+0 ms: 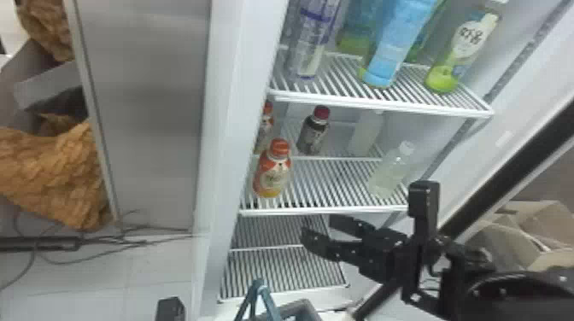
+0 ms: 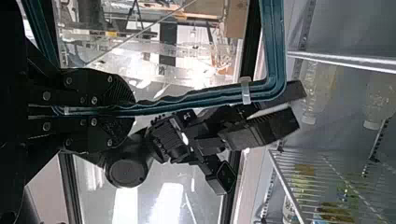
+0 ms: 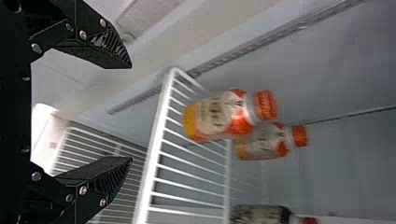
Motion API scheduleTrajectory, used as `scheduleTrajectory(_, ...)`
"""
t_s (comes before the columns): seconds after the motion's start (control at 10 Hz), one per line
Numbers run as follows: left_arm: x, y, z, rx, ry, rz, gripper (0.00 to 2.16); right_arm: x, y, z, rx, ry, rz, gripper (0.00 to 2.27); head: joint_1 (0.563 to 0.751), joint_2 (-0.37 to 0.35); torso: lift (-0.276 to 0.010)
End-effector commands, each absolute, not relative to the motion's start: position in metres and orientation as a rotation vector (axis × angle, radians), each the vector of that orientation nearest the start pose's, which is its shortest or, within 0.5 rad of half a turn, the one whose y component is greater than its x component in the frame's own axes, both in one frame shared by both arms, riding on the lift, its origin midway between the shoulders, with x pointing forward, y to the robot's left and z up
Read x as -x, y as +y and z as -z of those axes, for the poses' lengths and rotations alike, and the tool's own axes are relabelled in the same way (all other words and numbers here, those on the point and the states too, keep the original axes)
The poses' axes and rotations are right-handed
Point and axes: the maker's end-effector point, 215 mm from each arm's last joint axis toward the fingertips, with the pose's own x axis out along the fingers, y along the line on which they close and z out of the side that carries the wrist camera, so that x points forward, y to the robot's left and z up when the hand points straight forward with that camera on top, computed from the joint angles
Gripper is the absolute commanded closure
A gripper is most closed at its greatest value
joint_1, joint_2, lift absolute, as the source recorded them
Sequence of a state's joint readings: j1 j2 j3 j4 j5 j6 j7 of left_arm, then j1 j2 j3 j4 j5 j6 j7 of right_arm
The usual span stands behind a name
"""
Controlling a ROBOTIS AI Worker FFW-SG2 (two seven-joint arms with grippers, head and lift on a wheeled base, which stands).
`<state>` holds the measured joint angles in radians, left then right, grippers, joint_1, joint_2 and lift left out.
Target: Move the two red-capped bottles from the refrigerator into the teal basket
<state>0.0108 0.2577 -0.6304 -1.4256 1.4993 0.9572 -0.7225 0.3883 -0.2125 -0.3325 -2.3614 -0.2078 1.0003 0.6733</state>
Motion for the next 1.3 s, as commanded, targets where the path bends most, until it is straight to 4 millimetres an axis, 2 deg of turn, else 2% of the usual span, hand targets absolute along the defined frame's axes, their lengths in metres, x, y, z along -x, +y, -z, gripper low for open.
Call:
scheduleTrajectory(0.0, -0.229, -0.125, 0.378, 1.521, 1.095, 1.383, 1.09, -0.417, -0.26, 0.346, -0.085, 0.468, -0.469, 0.34, 0.695, -0.35, -0.228)
scheduleTrajectory(0.4, -0.228, -0.126, 0.378, 1.524, 1.092, 1.384, 1.09, -0.46, -0.275, 0.317, -0.038, 0.215, -0.394, 0.13, 0.695, -0.35, -0.228)
scheduleTrajectory(0.6, -0.226, -0.127, 0.378, 1.524, 1.095, 1.385, 1.09, -0.48, -0.272, 0.326, -0.047, 0.163, -0.378, 0.11, 0.695, -0.35, -0.228)
scheduleTrajectory(0.8, -0.224, -0.129, 0.378, 1.521, 1.103, 1.388, 1.09, -0.498, -0.257, 0.322, -0.044, 0.111, -0.372, 0.07, 0.695, -0.35, -0.228)
scheduleTrajectory(0.9, -0.224, -0.129, 0.377, 1.521, 1.103, 1.391, 1.09, -0.503, -0.26, 0.318, -0.025, 0.092, -0.348, 0.05, 0.695, -0.35, -0.228)
scheduleTrajectory(1.2, -0.222, -0.13, 0.375, 1.528, 1.104, 1.398, 1.09, -0.514, -0.289, 0.287, 0.047, -0.046, -0.196, 0.05, 0.695, -0.35, -0.228)
